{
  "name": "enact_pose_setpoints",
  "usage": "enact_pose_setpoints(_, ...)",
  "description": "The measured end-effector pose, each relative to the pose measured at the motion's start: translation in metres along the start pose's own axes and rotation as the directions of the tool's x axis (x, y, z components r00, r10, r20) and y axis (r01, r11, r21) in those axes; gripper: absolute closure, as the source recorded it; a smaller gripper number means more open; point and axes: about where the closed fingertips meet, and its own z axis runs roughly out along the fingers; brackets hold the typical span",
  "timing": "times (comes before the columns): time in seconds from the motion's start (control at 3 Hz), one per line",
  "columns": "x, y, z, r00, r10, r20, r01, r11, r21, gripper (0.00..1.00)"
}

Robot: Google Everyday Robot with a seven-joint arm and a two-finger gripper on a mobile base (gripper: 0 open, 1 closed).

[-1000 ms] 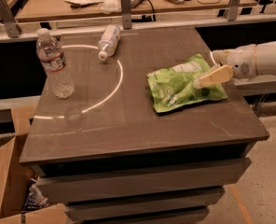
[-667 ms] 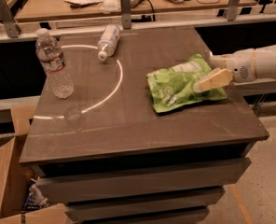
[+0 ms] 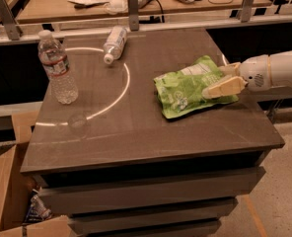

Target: Move green rice chip bag near blue plastic bottle

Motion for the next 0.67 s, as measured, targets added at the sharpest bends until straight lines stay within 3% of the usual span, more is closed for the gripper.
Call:
enact_pose_setpoints(0.33,-0.001,0.004,0.002,1.000,-0.023,-0.002,0.023,0.9996,-0.019,0.64)
enact_pose_setpoints(0.67,-0.011,0.009,0.001,0.998,-0.056,0.031,0.055,0.9983,0.018,0.95)
